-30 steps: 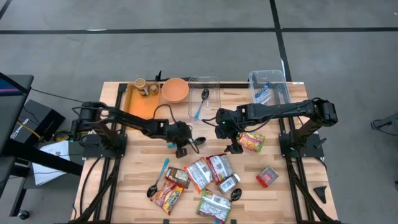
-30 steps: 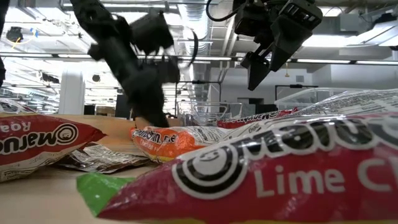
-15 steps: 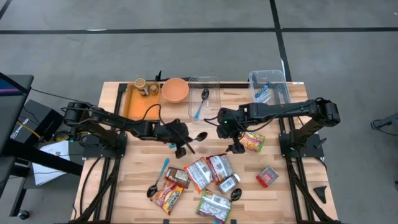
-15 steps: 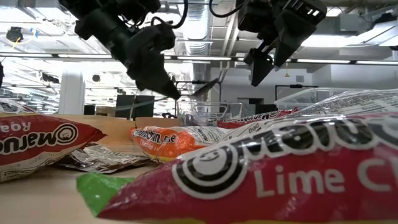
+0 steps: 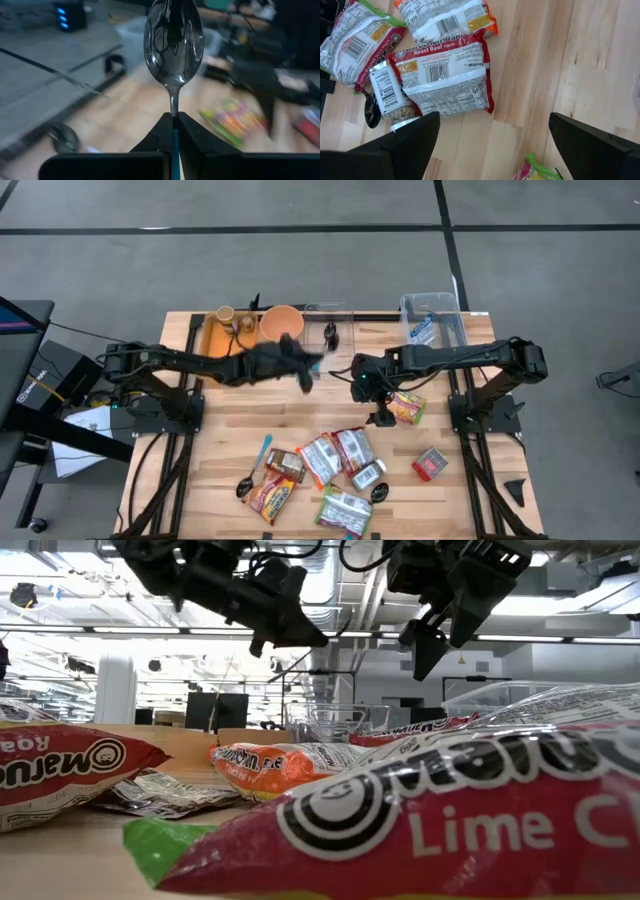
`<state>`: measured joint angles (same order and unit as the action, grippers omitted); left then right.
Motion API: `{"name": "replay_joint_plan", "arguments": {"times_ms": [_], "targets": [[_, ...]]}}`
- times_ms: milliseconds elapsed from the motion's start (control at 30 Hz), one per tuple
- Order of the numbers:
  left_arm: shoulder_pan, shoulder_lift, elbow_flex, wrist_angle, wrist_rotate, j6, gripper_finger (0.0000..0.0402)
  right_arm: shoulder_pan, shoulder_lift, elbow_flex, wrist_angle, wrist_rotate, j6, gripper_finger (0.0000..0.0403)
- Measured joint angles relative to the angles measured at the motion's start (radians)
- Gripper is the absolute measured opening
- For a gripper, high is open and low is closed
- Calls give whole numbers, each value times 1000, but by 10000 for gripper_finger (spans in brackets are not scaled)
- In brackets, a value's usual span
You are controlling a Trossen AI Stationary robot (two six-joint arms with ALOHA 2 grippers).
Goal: Pick & Place Food Item
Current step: Put the blue spoon into the transparent bin
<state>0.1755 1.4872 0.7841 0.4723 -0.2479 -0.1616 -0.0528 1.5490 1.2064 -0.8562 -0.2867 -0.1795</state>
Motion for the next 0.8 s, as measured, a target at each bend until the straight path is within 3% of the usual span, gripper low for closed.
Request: {"name": "replay_joint_plan", "arguments": {"times_ms": [233,533,800], "targets": [[129,-1,88,0,79,-3,4,0,0,0,-6,0,-3,370],[189,33,137,7,98,-32,4,0,0,0,-12,0,-3,370],[241,241,216,48,85,-101,4,0,0,0,-16,0,-3,370]]}}
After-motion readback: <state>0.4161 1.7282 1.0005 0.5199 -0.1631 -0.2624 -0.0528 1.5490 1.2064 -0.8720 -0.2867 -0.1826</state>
